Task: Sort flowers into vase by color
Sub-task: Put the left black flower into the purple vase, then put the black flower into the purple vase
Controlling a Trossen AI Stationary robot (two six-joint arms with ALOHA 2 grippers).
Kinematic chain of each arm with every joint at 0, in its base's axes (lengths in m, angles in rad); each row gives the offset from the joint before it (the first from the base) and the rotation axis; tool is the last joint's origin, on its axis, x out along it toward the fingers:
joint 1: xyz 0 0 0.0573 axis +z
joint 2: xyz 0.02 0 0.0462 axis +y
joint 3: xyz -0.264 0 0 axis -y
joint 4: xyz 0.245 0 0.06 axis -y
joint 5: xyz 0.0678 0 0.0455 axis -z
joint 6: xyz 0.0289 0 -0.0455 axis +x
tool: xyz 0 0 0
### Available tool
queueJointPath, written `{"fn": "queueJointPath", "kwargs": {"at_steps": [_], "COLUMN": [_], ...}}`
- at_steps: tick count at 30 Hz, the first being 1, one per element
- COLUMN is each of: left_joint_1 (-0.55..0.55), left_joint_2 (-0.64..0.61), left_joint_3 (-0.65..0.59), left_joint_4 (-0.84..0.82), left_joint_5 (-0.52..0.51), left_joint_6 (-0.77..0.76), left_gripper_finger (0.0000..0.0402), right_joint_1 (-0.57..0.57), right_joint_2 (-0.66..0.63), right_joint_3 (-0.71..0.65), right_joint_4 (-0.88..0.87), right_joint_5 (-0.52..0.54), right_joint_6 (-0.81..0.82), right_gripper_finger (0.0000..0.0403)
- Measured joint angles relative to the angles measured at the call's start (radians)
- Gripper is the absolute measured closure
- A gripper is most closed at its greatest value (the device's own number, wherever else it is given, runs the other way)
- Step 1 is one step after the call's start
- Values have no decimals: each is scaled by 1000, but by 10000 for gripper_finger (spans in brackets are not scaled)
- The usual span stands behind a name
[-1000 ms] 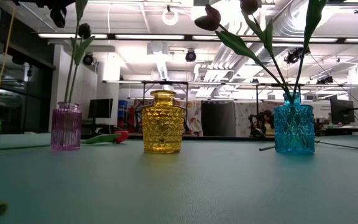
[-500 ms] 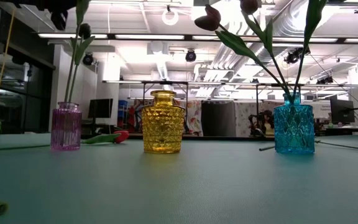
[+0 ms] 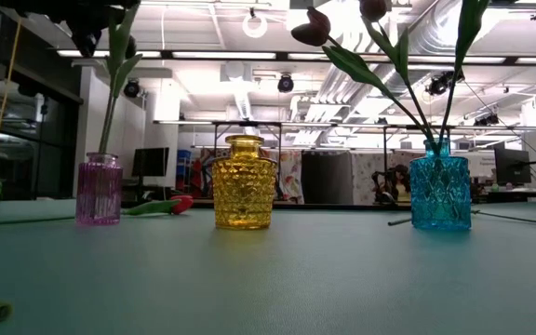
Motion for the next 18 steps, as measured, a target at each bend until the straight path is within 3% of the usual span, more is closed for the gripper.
{"fn": "queueJointPath", "kwargs": {"at_steps": [9, 18], "left_joint_1": [0, 0], "left_joint_2": [0, 4], "left_joint_3": [71, 182], "left_joint_4": [-46, -41], "left_joint_5": [11, 10], "left_joint_6": [-90, -90], "left_gripper_finger": [185, 142], "right_joint_1": [0, 0], "right_joint_2": [0, 0], "right_joint_3": [0, 0], "right_joint_4": [0, 0], "right_joint_5": [-26, -25], "right_joint_6": [-1, -2], "right_gripper_finger": [144, 144]}}
